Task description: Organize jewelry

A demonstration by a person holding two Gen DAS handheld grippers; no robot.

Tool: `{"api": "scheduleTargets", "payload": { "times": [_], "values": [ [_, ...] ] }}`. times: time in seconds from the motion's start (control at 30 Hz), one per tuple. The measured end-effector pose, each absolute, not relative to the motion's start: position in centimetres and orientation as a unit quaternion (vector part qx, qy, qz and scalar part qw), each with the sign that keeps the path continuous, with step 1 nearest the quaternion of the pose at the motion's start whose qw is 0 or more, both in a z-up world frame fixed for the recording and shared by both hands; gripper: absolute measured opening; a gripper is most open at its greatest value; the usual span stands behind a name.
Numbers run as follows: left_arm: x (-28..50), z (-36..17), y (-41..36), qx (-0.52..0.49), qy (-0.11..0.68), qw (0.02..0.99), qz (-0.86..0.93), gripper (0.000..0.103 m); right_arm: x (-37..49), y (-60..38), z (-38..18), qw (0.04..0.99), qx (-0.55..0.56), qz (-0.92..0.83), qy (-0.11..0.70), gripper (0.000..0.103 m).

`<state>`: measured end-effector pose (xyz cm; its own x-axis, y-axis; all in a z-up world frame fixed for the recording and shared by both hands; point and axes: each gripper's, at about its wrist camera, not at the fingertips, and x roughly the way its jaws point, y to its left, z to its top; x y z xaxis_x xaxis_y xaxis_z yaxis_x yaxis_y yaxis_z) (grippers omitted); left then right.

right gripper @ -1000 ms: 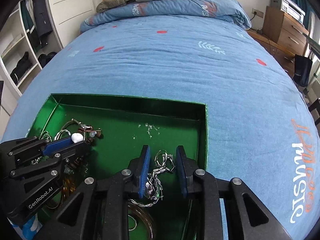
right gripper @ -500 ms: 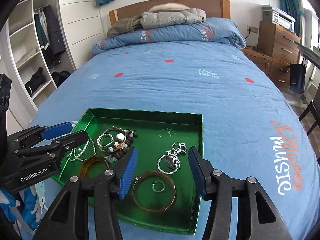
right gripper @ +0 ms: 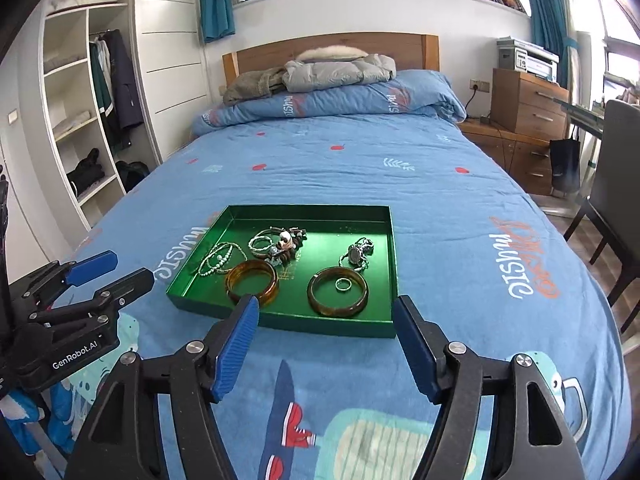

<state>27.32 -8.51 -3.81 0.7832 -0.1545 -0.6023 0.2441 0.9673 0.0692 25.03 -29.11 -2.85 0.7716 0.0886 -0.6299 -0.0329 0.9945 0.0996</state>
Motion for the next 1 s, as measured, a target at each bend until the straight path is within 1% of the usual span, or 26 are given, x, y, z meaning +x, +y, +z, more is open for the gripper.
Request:
{"api": "scheduleTargets", "payload": {
  "times": [0.03, 0.07, 0.2, 0.3, 0.5, 0.7, 1.0],
  "values": [
    [26.3, -3.6, -8.3, 0.071, 0.307, 0.943, -0.106, 0.058, 24.0, -28.8, -2.6, 0.942, 0.038, 0.032, 0.332, 0.08],
    [25.4, -3.3, -8.2, 0.071, 0.303, 0.945, -0.104, 0.058, 23.0, -28.6, -2.2, 0.944, 0.034, 0.029, 0.327, 0.085],
    [21.5, -2.4, -7.2, 0.07, 0.287, 0.95, -0.101, 0.058, 19.2, -27.7, -1.2, 0.95, 0.026, 0.027, 0.311, 0.087],
    [19.1, -2.0, -6.6, 0.071, 0.281, 0.953, -0.092, 0.058, 16.4, -27.2, -0.8, 0.952, 0.024, 0.029, 0.303, 0.09],
    [14.4, -1.7, -4.8, 0.07, 0.268, 0.958, -0.076, 0.058, 11.6, -26.6, -0.3, 0.955, 0.019, 0.031, 0.295, 0.103],
    [11.0, -1.3, -3.3, 0.07, 0.26, 0.961, -0.064, 0.058, 8.5, -26.5, -0.2, 0.957, 0.021, 0.03, 0.289, 0.103],
    [8.6, -0.7, -1.4, 0.059, 0.251, 0.965, -0.049, 0.058, 6.0, -26.1, 0.4, 0.961, 0.015, 0.025, 0.274, 0.103]
  ]
}}
